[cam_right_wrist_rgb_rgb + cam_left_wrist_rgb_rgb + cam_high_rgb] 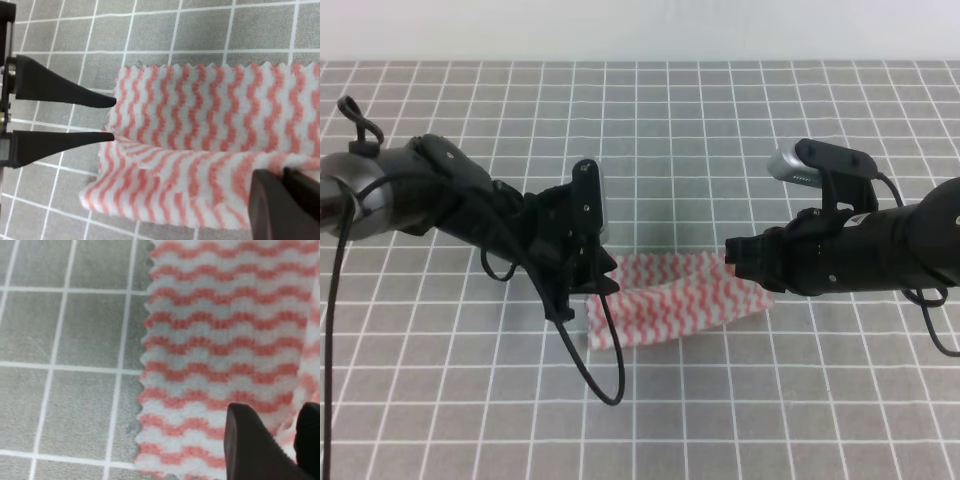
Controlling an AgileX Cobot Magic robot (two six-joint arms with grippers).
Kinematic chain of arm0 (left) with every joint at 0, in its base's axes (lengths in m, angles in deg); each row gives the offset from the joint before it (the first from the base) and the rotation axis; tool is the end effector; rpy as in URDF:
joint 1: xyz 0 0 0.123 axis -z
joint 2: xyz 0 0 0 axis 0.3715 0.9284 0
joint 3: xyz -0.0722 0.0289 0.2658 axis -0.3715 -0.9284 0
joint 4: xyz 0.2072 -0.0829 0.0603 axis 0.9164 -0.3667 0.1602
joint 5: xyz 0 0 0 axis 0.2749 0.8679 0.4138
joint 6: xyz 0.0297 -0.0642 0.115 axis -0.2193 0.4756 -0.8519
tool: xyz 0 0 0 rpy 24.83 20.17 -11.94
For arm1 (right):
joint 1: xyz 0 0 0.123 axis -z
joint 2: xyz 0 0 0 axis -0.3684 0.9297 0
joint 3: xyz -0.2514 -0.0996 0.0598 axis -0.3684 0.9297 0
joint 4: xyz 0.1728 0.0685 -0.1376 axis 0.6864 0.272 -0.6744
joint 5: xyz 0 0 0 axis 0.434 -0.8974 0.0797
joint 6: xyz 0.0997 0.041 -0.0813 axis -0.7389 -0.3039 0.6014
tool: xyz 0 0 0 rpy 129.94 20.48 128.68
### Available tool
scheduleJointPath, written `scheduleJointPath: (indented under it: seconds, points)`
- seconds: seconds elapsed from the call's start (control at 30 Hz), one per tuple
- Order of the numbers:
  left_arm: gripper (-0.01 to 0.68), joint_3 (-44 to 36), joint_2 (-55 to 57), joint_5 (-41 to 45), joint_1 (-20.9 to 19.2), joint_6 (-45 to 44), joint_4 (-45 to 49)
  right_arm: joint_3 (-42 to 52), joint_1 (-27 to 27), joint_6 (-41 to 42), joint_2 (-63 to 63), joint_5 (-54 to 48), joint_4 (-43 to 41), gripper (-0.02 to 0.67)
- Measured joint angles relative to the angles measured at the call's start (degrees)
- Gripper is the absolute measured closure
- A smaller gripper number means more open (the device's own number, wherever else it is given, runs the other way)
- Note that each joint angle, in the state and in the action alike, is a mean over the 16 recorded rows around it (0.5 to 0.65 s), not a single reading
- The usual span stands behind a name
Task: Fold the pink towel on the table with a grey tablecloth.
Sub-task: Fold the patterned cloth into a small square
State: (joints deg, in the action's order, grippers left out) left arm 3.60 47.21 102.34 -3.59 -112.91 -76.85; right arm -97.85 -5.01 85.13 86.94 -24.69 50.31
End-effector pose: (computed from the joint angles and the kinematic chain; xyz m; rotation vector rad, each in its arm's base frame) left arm 0.3520 -0.1925 0.1479 1.7891 1.7195 -0.4311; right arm 0.2952 0.1828 0.2024 -0.1065 2.4573 0.7080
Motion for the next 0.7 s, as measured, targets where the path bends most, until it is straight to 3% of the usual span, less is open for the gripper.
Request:
scheduleJointPath:
  seconds: [0.7]
  points:
    - [0.467, 0.06, 2.83, 2.37, 0.00, -3.25, -1.45, -0.02, -0.01, -0.01, 0.03, 0.23, 0.01, 0.664]
